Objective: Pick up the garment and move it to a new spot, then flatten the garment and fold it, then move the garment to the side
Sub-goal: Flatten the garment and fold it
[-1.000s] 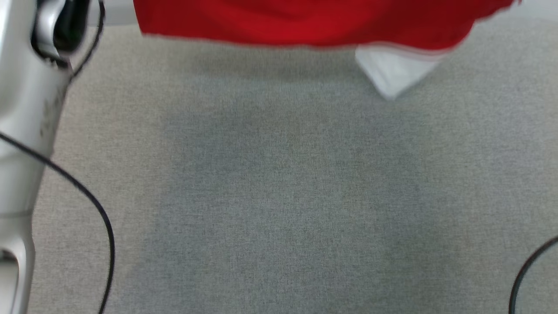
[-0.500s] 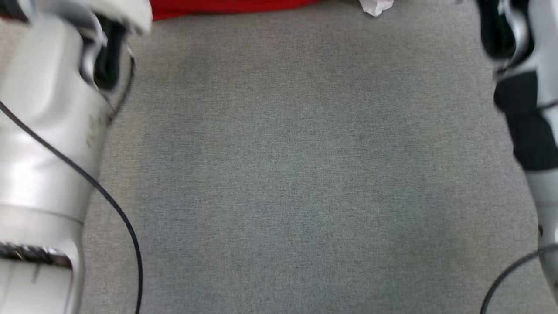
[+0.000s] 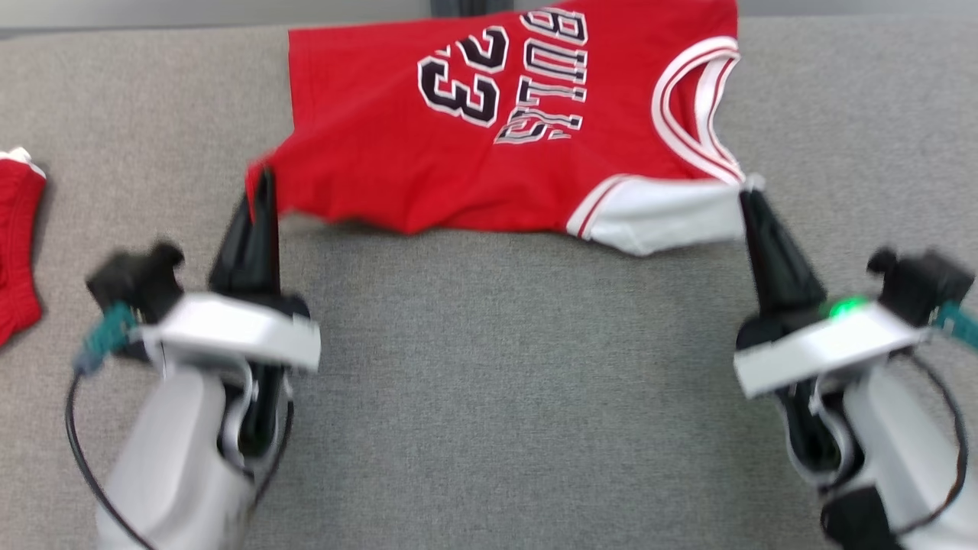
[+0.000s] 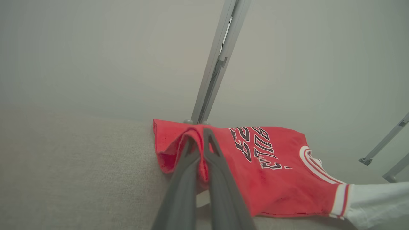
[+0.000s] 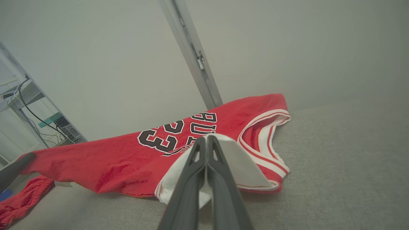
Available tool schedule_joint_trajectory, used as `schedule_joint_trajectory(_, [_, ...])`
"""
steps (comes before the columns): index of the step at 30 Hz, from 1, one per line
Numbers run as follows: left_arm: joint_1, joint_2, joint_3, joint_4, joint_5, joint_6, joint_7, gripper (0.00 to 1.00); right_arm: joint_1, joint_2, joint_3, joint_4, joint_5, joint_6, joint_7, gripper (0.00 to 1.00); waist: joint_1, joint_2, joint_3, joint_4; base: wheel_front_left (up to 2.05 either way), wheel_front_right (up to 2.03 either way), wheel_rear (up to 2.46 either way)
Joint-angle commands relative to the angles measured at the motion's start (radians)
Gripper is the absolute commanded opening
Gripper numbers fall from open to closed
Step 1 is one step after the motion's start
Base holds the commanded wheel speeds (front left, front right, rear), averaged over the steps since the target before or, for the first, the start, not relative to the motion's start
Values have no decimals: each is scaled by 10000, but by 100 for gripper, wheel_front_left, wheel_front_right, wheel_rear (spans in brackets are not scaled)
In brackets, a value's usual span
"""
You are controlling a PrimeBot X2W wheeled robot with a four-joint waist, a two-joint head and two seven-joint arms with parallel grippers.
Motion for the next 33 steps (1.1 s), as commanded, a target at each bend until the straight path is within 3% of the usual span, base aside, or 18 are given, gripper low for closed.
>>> schedule_joint_trajectory(1, [731,80,34,-332,-16,90,-44,0,720,53,-123,-201,125,6,-19,0,0,0,-389,-146,0,0,0])
schedule_joint_trajectory(10, [4256,655,174,-2805,-380,982,1113,0,4312,324,-1120,-1688,145,11,1252,0,0,0,-1564,-299,0,0,0])
schedule_joint_trajectory(19, [6855,1341,279,-5575,-503,2107,2719,0,7240,1003,-2459,-4369,-286,12,3704,0,0,0,-2324,-324,0,0,0])
schedule_joint_trajectory(25, [8044,1690,395,-6668,-514,2738,3497,0,8656,1349,-2955,-5984,-353,14,5529,0,0,0,-2675,-365,0,0,0])
schedule_joint_trajectory(33, [8717,2225,580,-7627,-419,3176,4321,0,9650,1525,-3141,-7446,-78,14,7094,0,0,0,-2770,-391,0,0,0])
